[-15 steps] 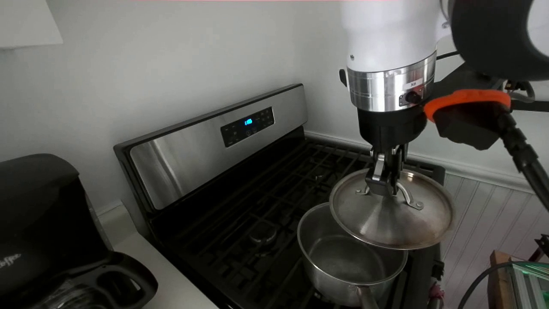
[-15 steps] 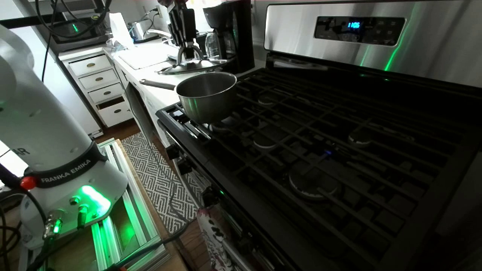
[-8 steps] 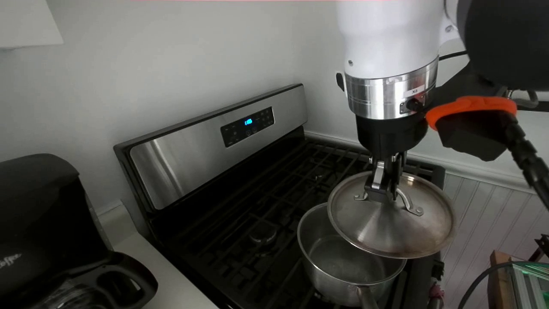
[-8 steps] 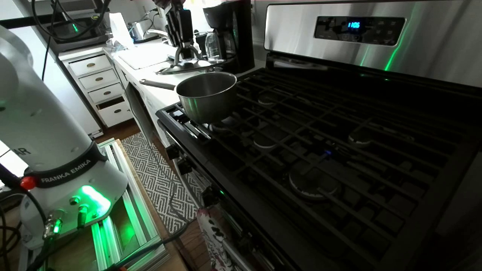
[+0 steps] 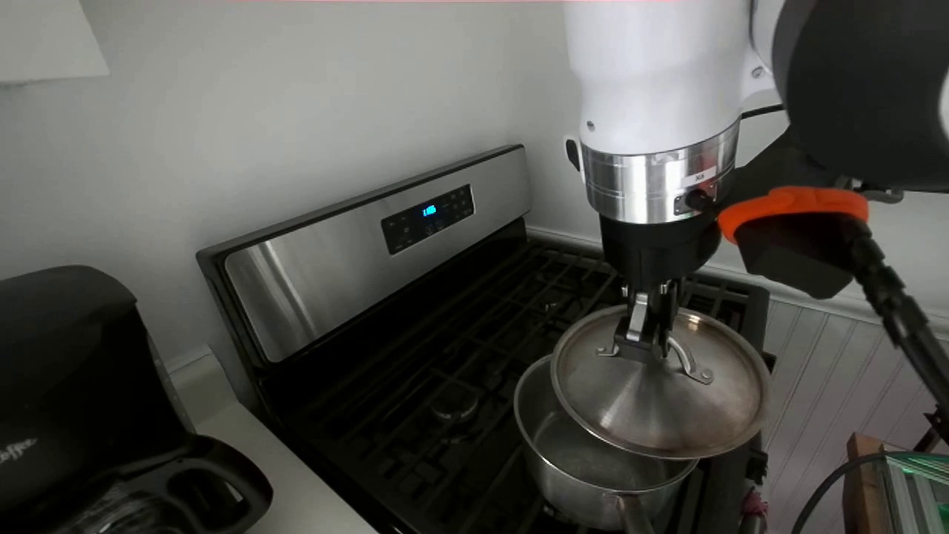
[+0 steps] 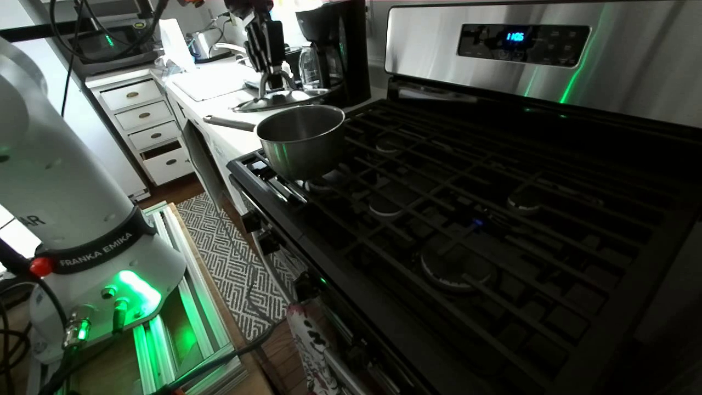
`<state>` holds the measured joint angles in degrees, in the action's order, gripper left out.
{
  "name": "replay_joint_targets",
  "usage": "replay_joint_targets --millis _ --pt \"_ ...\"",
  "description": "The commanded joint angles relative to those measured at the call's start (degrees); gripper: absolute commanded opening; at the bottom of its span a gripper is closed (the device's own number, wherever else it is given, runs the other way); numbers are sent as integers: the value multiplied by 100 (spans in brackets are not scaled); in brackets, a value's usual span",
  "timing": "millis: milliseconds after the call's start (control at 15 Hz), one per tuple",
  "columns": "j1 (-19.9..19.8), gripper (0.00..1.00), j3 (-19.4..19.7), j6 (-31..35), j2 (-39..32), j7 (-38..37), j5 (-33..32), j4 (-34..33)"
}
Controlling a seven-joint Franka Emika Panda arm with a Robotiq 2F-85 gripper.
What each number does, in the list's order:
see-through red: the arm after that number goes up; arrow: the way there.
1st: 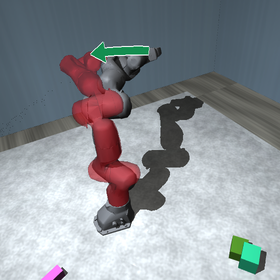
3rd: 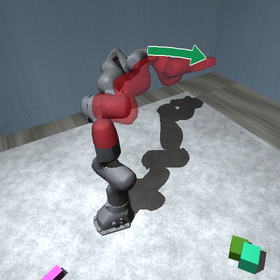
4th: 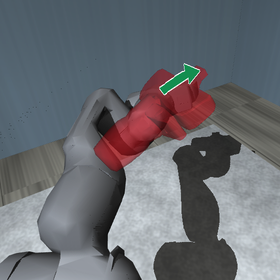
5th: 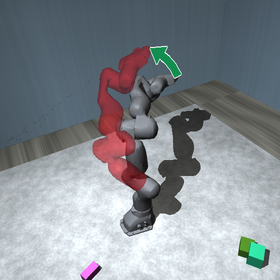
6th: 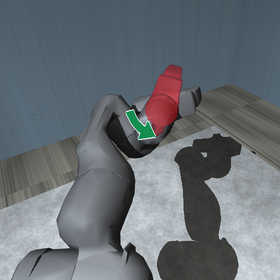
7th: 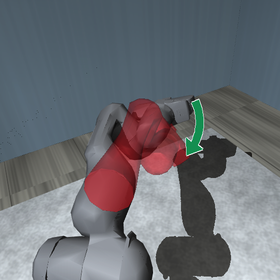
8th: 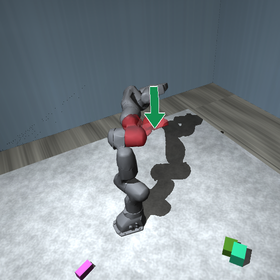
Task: Move the pot to the left, then put the lid on the pot
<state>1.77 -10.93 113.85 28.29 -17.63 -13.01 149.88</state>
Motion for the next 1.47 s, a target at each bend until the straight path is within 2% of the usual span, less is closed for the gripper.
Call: replay_joint_targets --millis 0,600,1400 --pt "-1 2 4 446 -251 -78 -114 -49" --pt "-86 2 -24 1159 -620 -259 -361 63" --pt "-67 2 83 1590 -567 -154 -261 470"
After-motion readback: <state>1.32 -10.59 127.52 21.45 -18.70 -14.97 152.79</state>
